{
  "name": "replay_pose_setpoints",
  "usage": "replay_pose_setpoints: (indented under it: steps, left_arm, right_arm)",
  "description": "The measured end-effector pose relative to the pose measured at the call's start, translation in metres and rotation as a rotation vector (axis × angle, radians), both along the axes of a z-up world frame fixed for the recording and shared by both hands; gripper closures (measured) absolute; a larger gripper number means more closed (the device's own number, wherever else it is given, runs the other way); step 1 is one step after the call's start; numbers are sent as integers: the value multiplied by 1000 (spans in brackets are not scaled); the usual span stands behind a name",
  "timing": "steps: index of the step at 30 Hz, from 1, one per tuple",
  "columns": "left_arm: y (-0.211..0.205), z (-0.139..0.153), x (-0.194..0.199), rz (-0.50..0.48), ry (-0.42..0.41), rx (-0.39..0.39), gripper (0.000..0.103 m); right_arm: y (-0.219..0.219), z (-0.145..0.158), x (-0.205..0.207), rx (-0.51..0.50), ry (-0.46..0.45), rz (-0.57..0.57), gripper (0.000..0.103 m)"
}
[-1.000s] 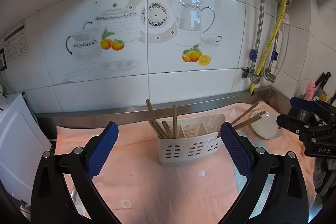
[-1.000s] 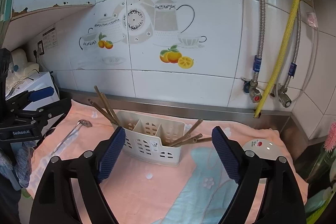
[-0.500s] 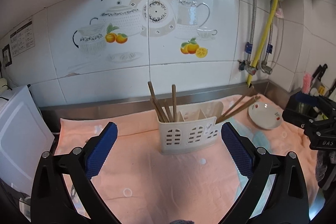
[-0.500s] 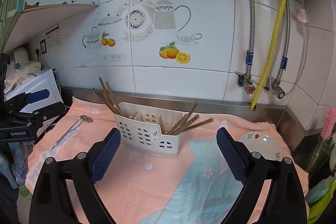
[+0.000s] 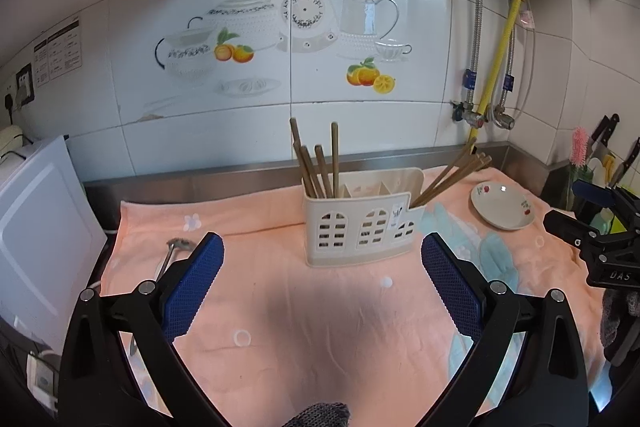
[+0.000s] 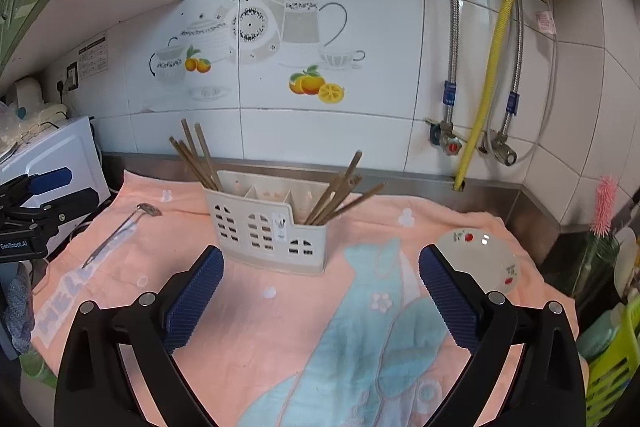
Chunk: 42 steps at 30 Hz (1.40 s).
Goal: Organize utensils
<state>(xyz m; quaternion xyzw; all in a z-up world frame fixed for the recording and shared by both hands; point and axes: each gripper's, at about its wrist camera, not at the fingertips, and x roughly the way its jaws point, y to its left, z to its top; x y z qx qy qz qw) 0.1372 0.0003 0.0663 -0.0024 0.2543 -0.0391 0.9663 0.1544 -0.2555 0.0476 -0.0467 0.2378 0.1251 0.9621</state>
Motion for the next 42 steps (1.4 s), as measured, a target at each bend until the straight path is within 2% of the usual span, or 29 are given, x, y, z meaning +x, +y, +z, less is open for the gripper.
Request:
replay_pose_setpoints:
  steps: [7,14,28,42]
  left_arm:
    - [0,-12,-19,11,-11,35,5]
    - [0,-21,-32,2,-7,28,5]
    - [2,-42,-55,6,11,24,5]
    - [4,-54,-61,12,34,-2,5]
  right_arm:
    - [-3,-16,-17,8,12,-25,8]
    - [4,-30,-31,-27,5,-58,7]
    - [3,-42,-48,38,36,-38,7]
    - [9,-56,-52,35,66,-32,7]
